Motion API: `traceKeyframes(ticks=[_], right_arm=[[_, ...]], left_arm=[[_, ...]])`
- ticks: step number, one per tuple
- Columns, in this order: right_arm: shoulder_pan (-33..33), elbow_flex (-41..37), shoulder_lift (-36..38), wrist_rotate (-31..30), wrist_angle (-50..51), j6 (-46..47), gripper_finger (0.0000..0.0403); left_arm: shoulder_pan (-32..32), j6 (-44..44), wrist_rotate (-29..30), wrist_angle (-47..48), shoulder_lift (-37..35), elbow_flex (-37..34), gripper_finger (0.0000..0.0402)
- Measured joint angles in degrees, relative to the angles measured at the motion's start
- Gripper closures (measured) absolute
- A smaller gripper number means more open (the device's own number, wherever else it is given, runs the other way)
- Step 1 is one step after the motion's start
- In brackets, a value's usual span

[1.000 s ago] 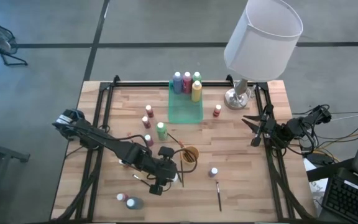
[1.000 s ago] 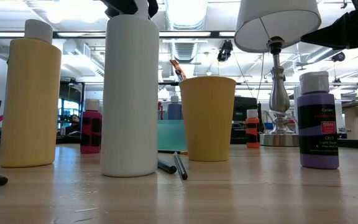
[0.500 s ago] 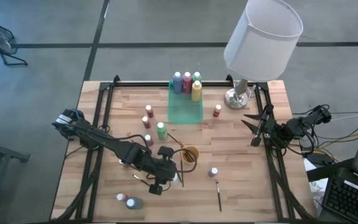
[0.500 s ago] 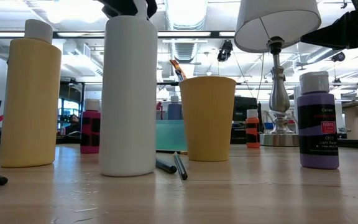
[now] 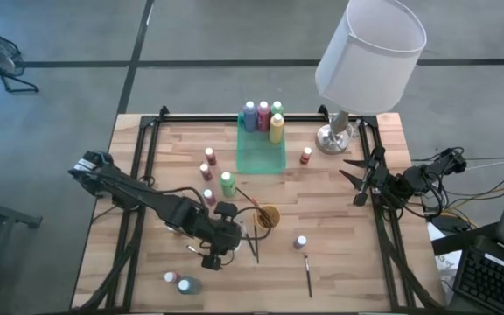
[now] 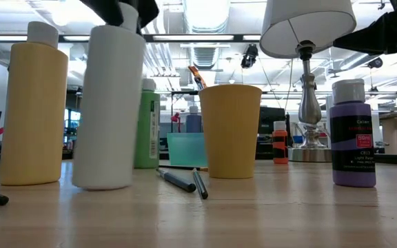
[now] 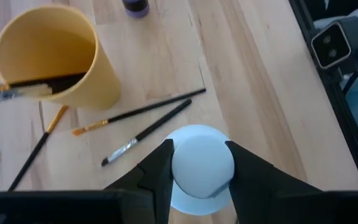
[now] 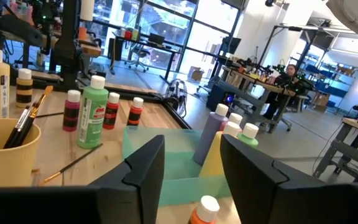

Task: Pick & Place Paint Supplies
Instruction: Put the white paint bottle into the green bin

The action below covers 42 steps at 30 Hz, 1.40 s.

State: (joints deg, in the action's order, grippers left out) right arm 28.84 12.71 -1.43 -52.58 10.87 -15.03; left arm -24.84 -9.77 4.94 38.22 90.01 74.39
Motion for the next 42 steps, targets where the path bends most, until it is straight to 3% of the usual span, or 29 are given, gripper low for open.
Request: traceKeyframes(ticks=[9, 14, 21, 26, 29, 36, 42], right_arm=[[0.0, 0.0, 0.0, 0.0, 0.0, 0.0, 0.0231], [0.0, 0.0, 0.0, 0.0, 0.0, 0.0, 0.0221], [0.0, 0.0, 0.0, 0.0, 0.0, 0.0, 0.0211], [0.0, 0.0, 0.0, 0.0, 0.0, 0.0, 0.0205], [0.0, 0.0, 0.0, 0.0, 0.0, 0.0, 0.0204], [0.0, 0.0, 0.0, 0.0, 0.0, 0.0, 0.0220], [0.0, 0.0, 0.0, 0.0, 0.0, 0.0, 0.0237]], left_arm=[[0.0, -3.9, 1.7, 2.2, -6.9, 0.0, 0.0277], [0.0, -6.3, 6.1, 2.3, -11.0, 0.0, 0.0277], [1.2, -6.4, 16.7, 2.5, -16.6, 0.8, 0.0277], [4.4, -1.6, 28.0, 2.4, -17.8, 3.7, 0.0277], [8.2, 1.7, 31.4, 0.3, -17.3, 5.9, 0.0277], [19.9, 9.0, 30.6, -4.2, -15.1, 10.7, 0.0276], [29.7, 9.2, 24.4, -4.7, -12.5, 12.3, 0.0276]])
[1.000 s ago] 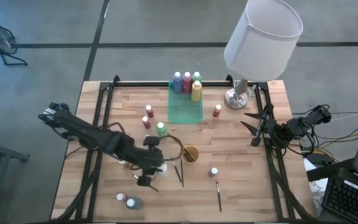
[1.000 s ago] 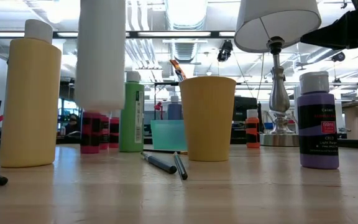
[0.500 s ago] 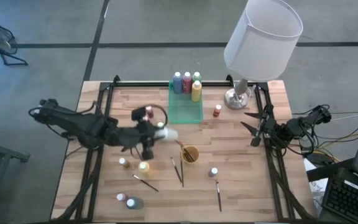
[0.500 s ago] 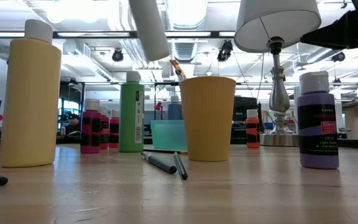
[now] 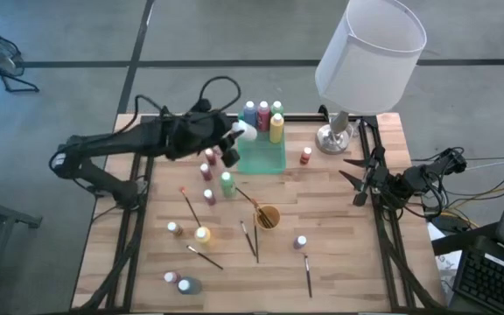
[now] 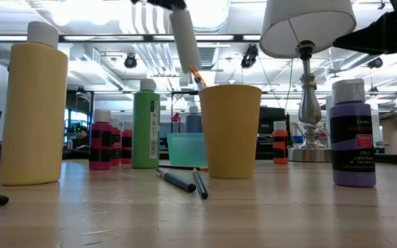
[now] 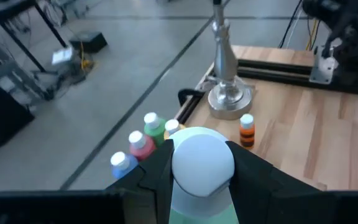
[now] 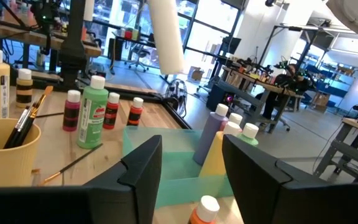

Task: Pick & Place Paint Supplies
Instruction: Put the white paint bottle into the green bin

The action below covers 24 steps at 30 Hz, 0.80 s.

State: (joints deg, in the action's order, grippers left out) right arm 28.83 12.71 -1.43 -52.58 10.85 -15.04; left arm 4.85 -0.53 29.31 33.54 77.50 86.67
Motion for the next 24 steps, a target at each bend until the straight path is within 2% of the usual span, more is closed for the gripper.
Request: traceKeyframes(ticks=[3, 10, 15, 24], right_arm=[[0.0, 0.0, 0.0, 0.0, 0.0, 0.0, 0.0247], [0.0, 0.0, 0.0, 0.0, 0.0, 0.0, 0.0270], [0.0, 0.0, 0.0, 0.0, 0.0, 0.0, 0.0286], [0.0, 0.0, 0.0, 0.0, 0.0, 0.0, 0.0315]], left_arm=[[3.3, -0.4, -2.7, -2.1, 2.0, 0.0, 0.0276], [8.9, -0.6, -3.3, -5.0, 8.1, 0.0, 0.0276], [11.8, -1.4, -7.5, -8.0, 12.2, 0.0, 0.0276], [14.4, -3.1, -7.3, -10.7, 16.6, 0.0, 0.0276]])
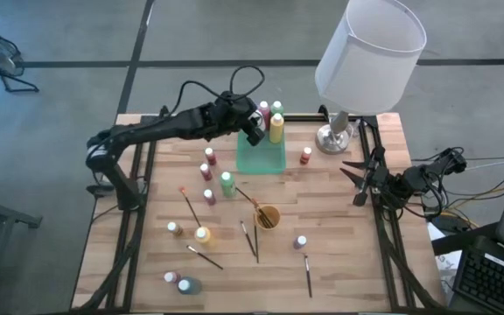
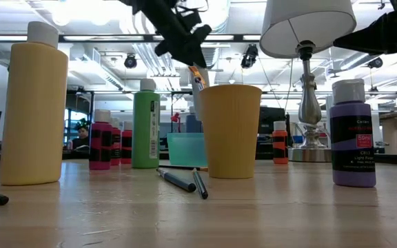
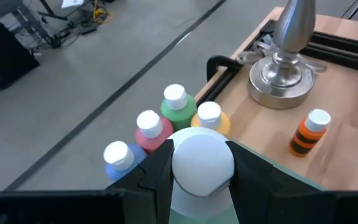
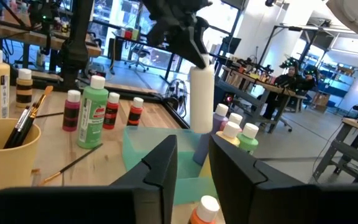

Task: Pick & Place Paint Supplies
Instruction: Put the white paint bottle into the green bin

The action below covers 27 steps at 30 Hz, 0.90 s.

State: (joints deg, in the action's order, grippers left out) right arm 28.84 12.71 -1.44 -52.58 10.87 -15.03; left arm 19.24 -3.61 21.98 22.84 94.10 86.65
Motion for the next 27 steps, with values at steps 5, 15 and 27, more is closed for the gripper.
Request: traceKeyframes(ticks=[5, 15, 27], right_arm=[[0.0, 0.0, 0.0, 0.0, 0.0, 0.0, 0.0333], [0.0, 0.0, 0.0, 0.0, 0.0, 0.0, 0.0356], [0.0, 0.0, 0.0, 0.0, 0.0, 0.0, 0.0342]], left_arm=[[0.8, -0.9, -0.2, -1.8, 1.7, 0.0, 0.0276], [2.4, -0.9, -0.1, -3.9, 5.9, 0.0, 0.0276], [3.9, -2.0, -1.8, -6.5, 10.7, 0.0, 0.0276]])
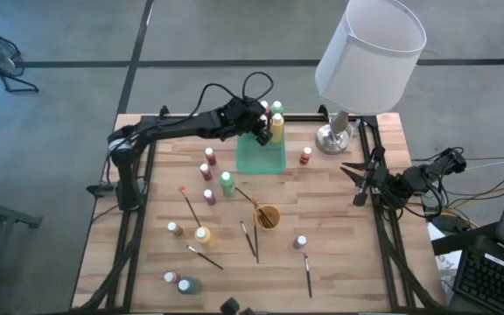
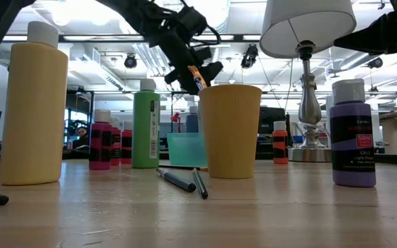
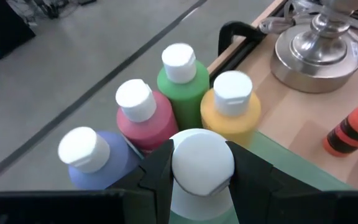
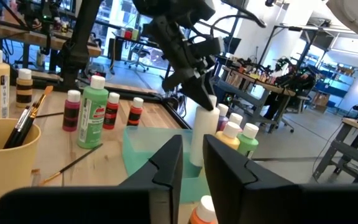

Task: Pick & Place Paint Supplies
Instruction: Put the white paint bottle into the green bin

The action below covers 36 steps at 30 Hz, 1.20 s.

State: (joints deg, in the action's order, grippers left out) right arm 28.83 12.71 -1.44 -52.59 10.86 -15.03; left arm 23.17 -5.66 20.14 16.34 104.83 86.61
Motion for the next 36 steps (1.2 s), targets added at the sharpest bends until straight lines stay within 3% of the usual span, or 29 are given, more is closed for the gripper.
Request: traceKeyframes(ticks=[36], right_arm=[[0.0, 0.0, 0.0, 0.0, 0.0, 0.0, 0.0238]], left_arm=[[5.0, -3.0, -6.3, -6.9, 4.6, -0.7, 0.0276]])
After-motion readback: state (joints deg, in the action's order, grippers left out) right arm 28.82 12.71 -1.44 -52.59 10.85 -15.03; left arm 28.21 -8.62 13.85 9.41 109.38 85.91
